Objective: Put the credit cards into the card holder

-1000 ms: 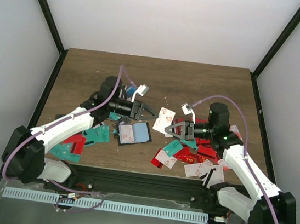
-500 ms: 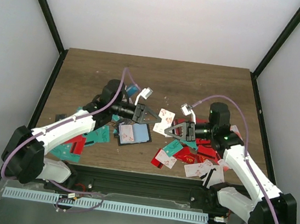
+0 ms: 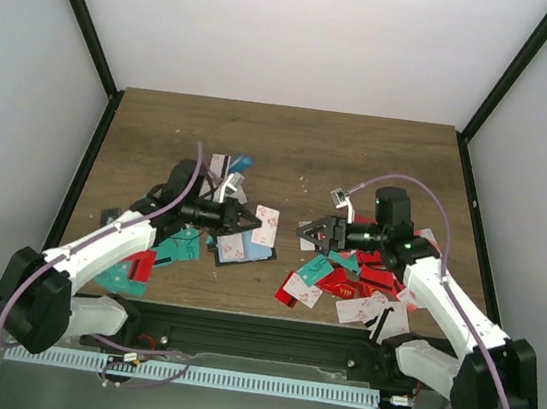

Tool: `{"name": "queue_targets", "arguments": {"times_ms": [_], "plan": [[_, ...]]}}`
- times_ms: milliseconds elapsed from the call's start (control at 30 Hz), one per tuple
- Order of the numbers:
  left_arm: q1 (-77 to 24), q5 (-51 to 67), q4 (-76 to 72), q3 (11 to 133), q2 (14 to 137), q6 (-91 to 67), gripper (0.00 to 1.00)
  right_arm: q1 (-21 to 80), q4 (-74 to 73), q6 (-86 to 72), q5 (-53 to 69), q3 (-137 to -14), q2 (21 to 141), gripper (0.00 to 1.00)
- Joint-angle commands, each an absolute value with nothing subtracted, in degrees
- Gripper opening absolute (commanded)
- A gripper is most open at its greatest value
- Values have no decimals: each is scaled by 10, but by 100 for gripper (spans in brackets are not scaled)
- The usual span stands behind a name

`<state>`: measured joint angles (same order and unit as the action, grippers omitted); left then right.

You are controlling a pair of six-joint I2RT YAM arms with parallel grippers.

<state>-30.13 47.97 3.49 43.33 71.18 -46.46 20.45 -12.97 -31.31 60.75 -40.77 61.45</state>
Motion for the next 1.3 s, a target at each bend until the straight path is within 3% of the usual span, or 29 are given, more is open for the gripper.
{"name": "queue_targets", "arguments": {"times_ms": [0,300,767,1267], "plan": [[-248,447,178,421,700,-382,4,208,-131,-322,554,-417,663,76],[-167,459,219,371,744,-306,4,245,-118,-311,515,-468,775,72],[-153,455,219,392,846,-267,4,275,-139,-304,472,-568,948,53],[-154,482,168,413,905,-274,4,277,-130,-289,489,-594,1040,44]]}}
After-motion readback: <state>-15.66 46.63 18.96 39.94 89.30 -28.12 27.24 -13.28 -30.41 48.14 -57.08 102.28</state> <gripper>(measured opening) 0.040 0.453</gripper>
